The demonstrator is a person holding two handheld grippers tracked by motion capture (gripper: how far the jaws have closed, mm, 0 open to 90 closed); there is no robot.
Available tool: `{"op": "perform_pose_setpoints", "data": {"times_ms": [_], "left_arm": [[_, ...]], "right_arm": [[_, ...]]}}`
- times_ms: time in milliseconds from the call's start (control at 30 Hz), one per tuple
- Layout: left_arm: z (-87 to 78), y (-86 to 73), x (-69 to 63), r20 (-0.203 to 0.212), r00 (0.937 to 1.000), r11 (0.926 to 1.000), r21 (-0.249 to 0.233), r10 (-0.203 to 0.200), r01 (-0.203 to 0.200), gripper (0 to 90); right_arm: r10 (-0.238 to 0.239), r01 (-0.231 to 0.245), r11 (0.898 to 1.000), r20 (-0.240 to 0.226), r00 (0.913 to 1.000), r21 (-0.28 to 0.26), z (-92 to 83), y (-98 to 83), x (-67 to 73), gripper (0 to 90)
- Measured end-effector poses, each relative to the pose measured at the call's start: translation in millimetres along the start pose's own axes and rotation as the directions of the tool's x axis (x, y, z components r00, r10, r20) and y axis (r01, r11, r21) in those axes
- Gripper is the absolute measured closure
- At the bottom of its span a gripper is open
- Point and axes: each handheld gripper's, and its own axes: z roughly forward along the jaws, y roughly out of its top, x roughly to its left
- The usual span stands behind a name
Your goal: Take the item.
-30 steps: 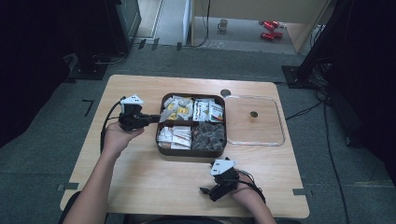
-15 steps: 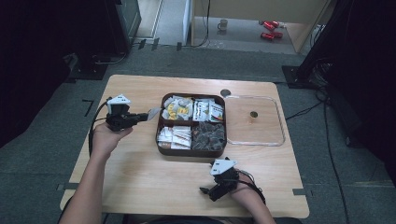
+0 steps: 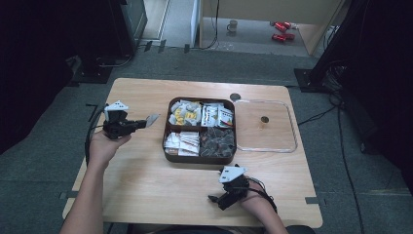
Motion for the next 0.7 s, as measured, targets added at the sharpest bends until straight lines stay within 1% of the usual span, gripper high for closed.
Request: {"op": "perform_pose_setpoints", "data": {"times_ms": [167,267,367,467,533,700], "left_arm": [[-2.4,-8.0,7.5,-0.018,0.9995,0.9996,0.012,-0.025,0.025,90.0],[-2.4,-12.8,14.5,-0.020,0.9985,0.9986,0.013,-0.050,0.051,90.0],[-3.3,-16.2,19.3,-0.030,0.9974,0.9978,0.013,-0.065,0.065,90.0],[-1.9,-18.7,24.6,-0.051,0.9961,0.9972,0.014,-0.072,0.073,90.0],[1.0,-20.6,28.5,-0.073,0.9947,0.9971,0.022,-0.072,0.074,90.0],[10.3,-25.6,38.9,-0.100,0.9917,0.9952,0.049,-0.080,0.086,90.0]], "right_arm": [[0.000,0.000,1.000,0.000,1.0000,0.000,0.0,0.0,0.0,0.0],[0.000,0.000,1.000,0.000,1.0000,-0.001,0.0,0.0,0.0,0.0],[0.000,0.000,1.000,0.000,1.0000,-0.001,0.0,0.0,0.0,0.0],[0.000,0.000,1.000,0.000,1.0000,0.000,0.1,0.1,0.0,0.0],[0.000,0.000,1.000,-0.001,1.0000,0.000,0.2,0.2,-0.1,0.0],[-0.001,0.001,1.000,-0.001,1.0000,0.000,0.2,0.2,-0.1,0.0]]}}
